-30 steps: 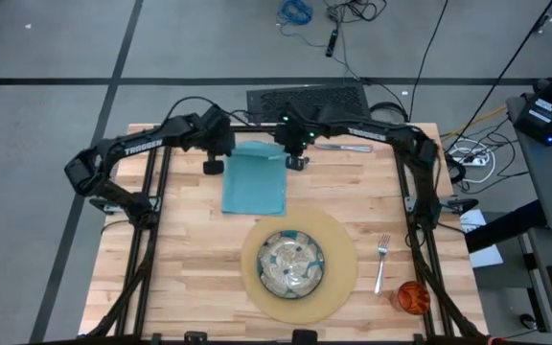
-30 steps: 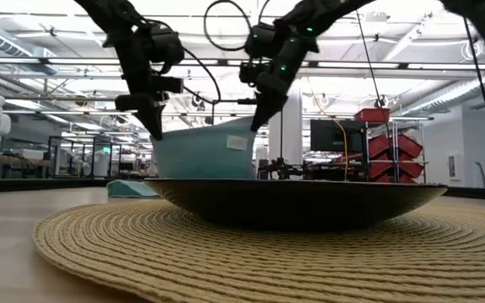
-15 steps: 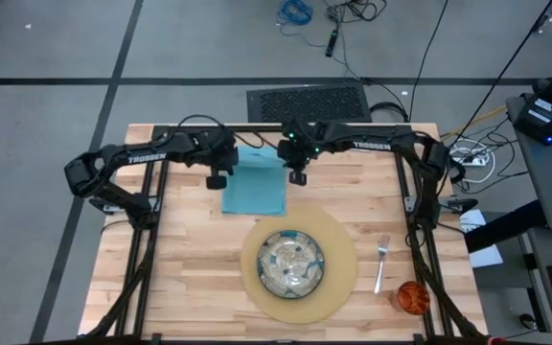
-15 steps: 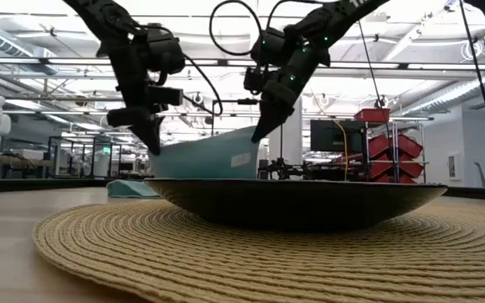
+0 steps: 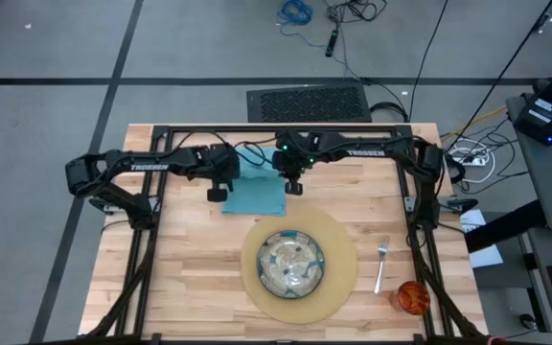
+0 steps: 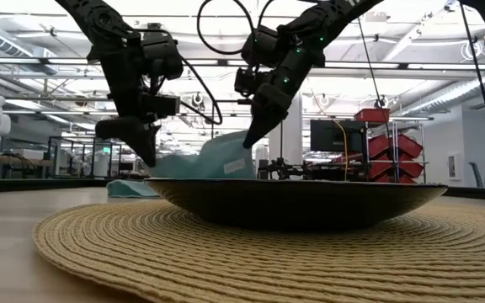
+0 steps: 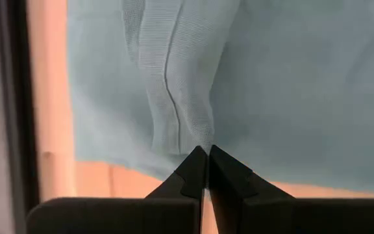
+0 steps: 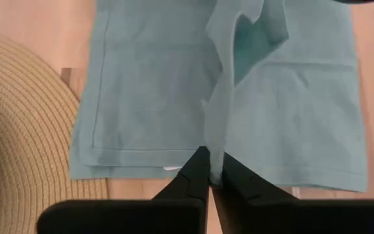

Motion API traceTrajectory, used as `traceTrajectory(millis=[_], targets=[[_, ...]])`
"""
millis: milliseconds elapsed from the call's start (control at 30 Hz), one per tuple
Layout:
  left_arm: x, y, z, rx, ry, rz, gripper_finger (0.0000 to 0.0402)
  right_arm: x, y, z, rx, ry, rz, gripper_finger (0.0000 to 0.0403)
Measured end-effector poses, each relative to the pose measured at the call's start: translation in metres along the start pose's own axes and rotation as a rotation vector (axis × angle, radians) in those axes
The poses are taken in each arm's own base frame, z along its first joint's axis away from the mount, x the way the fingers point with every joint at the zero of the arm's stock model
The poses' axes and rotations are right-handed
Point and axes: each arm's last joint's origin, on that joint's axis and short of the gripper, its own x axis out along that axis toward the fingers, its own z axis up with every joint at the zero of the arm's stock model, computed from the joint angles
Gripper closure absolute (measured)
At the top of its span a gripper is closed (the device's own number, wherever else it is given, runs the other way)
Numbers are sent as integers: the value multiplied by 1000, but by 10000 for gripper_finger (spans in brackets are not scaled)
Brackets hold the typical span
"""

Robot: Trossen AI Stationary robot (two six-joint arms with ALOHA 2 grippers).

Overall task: Set table place
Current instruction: Fold the blue napkin

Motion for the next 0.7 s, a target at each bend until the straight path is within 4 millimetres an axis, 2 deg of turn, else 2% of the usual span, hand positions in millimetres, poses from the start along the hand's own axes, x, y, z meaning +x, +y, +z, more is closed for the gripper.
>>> traceTrajectory(millis=[167, 367, 467, 700], targets=[[-2, -9, 4, 3, -26, -19, 402, 2, 9, 5, -17, -25, 2, 403], [-21, -16, 7, -3, -124, -19, 402, 3, 19, 9, -40, -37, 13, 403], [-27, -19, 2, -10, -121, -8, 402, 3, 21, 10, -47, -39, 18, 403], [-17, -30, -16, -47, -81, -24, 402, 3, 21, 8, -39, -26, 33, 403]])
